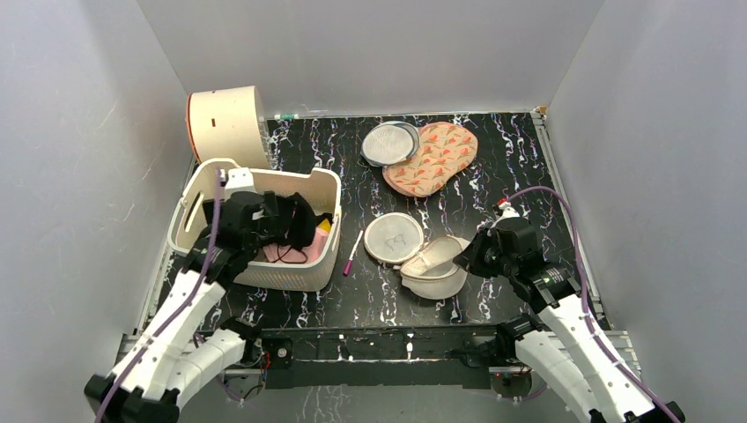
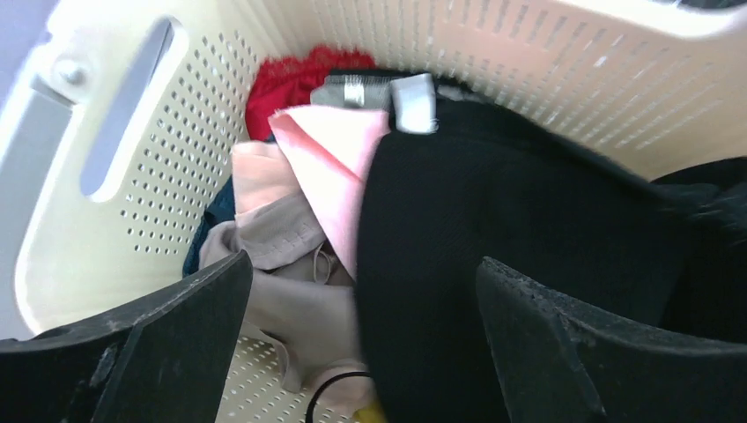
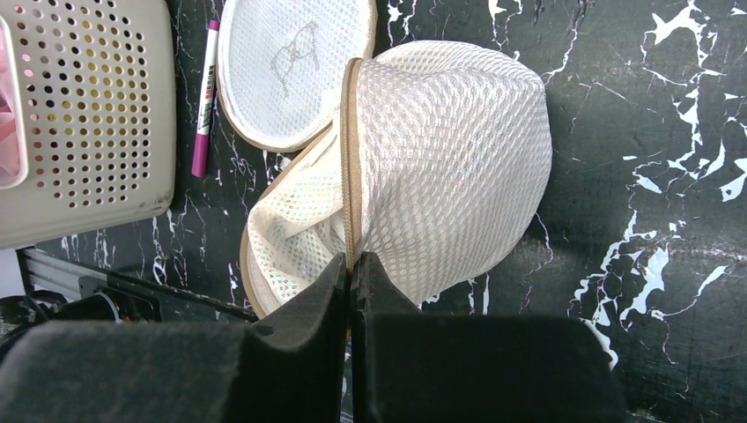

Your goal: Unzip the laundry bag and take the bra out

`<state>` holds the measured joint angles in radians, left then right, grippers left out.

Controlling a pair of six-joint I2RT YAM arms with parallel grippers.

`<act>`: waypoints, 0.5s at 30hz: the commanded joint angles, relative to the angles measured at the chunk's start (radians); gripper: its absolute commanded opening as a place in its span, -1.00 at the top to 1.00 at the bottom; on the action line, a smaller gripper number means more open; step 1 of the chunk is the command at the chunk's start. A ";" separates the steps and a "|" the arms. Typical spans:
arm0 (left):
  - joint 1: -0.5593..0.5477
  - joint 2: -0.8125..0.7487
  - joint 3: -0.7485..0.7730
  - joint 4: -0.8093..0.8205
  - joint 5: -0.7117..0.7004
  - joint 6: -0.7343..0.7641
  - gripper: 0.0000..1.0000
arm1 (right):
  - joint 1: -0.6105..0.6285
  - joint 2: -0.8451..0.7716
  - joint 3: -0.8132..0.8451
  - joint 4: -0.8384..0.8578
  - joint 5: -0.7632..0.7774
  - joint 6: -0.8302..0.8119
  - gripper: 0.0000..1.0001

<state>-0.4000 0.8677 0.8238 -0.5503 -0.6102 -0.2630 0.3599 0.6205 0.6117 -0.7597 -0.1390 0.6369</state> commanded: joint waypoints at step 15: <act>0.007 -0.181 0.268 0.107 0.370 -0.210 -0.97 | 0.005 -0.011 0.021 0.058 -0.001 -0.003 1.00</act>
<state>-0.4000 0.6682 1.0500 -0.4965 -0.3950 -0.4068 0.3599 0.6163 0.6117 -0.7586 -0.1383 0.6369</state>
